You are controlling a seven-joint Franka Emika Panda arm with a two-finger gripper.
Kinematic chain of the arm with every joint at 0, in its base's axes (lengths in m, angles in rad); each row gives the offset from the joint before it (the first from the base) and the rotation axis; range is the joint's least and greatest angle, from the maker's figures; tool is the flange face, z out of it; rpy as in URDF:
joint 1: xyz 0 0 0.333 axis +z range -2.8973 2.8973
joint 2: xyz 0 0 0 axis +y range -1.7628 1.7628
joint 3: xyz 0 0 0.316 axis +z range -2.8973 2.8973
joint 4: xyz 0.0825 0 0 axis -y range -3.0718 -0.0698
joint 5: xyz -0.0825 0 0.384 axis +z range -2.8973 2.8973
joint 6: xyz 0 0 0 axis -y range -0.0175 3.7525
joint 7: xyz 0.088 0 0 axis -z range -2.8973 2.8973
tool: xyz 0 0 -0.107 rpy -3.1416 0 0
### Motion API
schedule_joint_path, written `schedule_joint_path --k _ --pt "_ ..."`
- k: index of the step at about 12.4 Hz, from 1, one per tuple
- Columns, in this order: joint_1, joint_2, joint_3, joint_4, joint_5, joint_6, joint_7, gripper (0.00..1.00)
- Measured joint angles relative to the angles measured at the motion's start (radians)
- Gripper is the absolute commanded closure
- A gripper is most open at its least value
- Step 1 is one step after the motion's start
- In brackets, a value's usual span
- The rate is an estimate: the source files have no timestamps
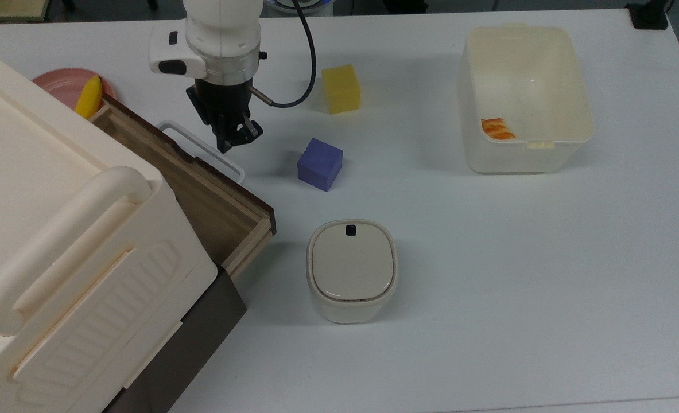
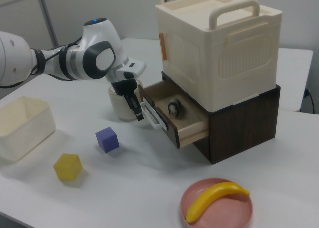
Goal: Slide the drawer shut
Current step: 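Push the drawer front with the gripper into the wooden unit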
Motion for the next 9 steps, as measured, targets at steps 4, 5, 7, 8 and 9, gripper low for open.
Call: schedule_joint_path --k 4,5,7,8,9 --pt "-0.005 0.012 -0.003 0.006 -0.007 0.035 0.000 1.00" --pt "-0.009 0.014 -0.003 0.006 -0.009 0.053 0.000 1.00" --pt "-0.016 0.019 -0.006 0.018 -0.014 0.062 0.000 1.00" --pt "-0.019 0.021 -0.007 0.025 -0.016 0.062 0.000 1.00" --pt "-0.024 0.023 -0.007 0.035 -0.022 0.065 0.000 1.00"
